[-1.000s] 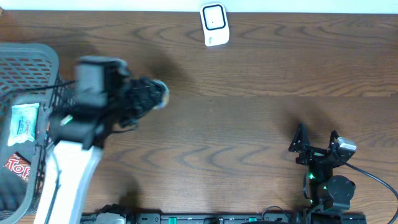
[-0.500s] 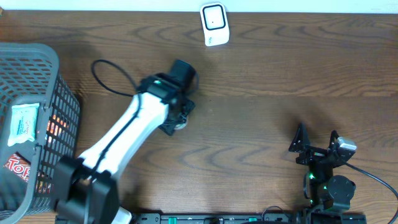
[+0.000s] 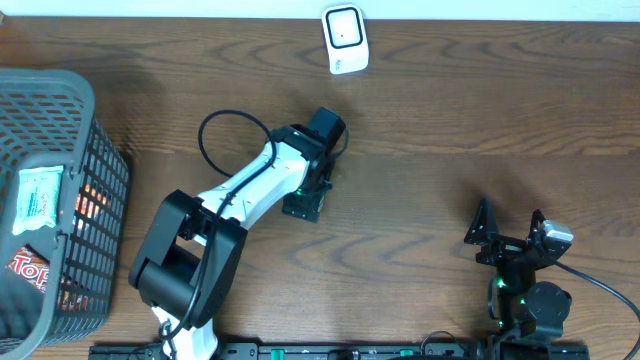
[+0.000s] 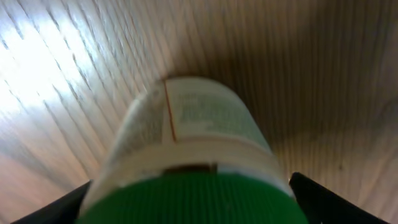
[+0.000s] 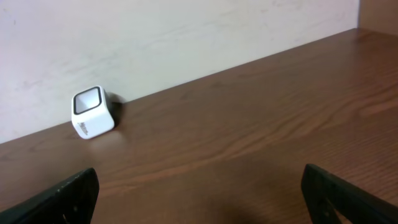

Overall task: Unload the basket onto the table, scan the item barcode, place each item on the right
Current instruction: 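Lift jar out and place it on table center with left gripper, then reach left gripper into basket and grasp orange snack box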

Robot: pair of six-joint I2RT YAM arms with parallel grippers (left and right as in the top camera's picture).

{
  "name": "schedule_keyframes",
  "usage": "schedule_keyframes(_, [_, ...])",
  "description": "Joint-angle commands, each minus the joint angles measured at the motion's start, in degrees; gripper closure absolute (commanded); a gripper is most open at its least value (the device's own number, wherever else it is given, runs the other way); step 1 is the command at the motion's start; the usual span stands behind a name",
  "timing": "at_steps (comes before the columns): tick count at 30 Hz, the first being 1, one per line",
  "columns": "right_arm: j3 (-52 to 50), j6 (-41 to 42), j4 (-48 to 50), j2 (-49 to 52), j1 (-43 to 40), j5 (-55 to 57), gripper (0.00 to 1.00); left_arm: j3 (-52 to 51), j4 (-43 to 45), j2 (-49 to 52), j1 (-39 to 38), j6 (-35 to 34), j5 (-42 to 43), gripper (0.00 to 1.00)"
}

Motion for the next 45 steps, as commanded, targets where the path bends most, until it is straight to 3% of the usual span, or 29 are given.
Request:
schedule_keyframes(1, [-0.09,0.17,-0.20,-0.04,0.37,0.09,0.01,1.55,-0.42,-3.63,0.90,0.59,2.71,0.12])
schedule_keyframes(6, [-0.09,0.17,-0.20,-0.04,0.37,0.09,0.01,1.84,-0.81,-13.90,0.92,8.07,-0.26,0.11])
schedule_keyframes(9, [-0.09,0.17,-0.20,-0.04,0.37,0.09,0.01,2.58,-0.81,-22.67,0.92,14.80,-6.40,0.11])
schedule_keyframes(11, [-0.09,0.17,-0.20,-0.04,0.37,0.09,0.01,3.96,-0.57,-29.03,1.22,23.26,-12.13,0.11])
schedule_keyframes(14, [-0.09,0.17,-0.20,-0.04,0.37,0.09,0.01,7.50,-1.20,-38.64,2.69,44.26,-22.82,0.11])
schedule_keyframes(15, [-0.09,0.17,-0.20,-0.04,0.37,0.09,0.01,8.83,-3.21,-40.98,3.67,47.80,-26.73,0.11])
schedule_keyframes(17, [-0.09,0.17,-0.20,-0.04,0.37,0.07,0.01,12.79,-11.89,-45.90,8.22,48.30,-37.09,0.11])
schedule_keyframes(19, [-0.09,0.17,-0.20,-0.04,0.37,0.07,0.01,15.65,-17.18,-48.83,14.47,48.37,-40.92,0.11])
schedule_keyframes(22, [-0.09,0.17,-0.20,-0.04,0.37,0.09,0.01,18.56,-22.14,-52.02,28.00,49.37,-39.17,0.11])
schedule_keyframes(27, [-0.09,0.17,-0.20,-0.04,0.37,0.09,0.01,18.62,-23.39,-50.99,50.16,58.80,-29.94,0.07])
schedule_keyframes(32, [-0.09,0.17,-0.20,-0.04,0.37,0.09,0.01,18.62,-25.68,-41.38,69.81,69.00,-11.89,0.07])
schedule_keyframes(36, [-0.09,0.17,-0.20,-0.04,0.37,0.07,0.01,18.60,-28.37,-33.35,74.84,70.27,-9.88,0.07])
schedule_keyframes(42, [-0.09,0.17,-0.20,-0.04,0.37,0.09,0.01,18.60,-30.25,-21.24,74.99,74.90,-9.68,0.08])
schedule_keyframes(45, [-0.09,0.17,-0.20,-0.04,0.37,0.09,0.01,18.60,-27.63,-16.50,74.51,81.29,-6.88,0.08])
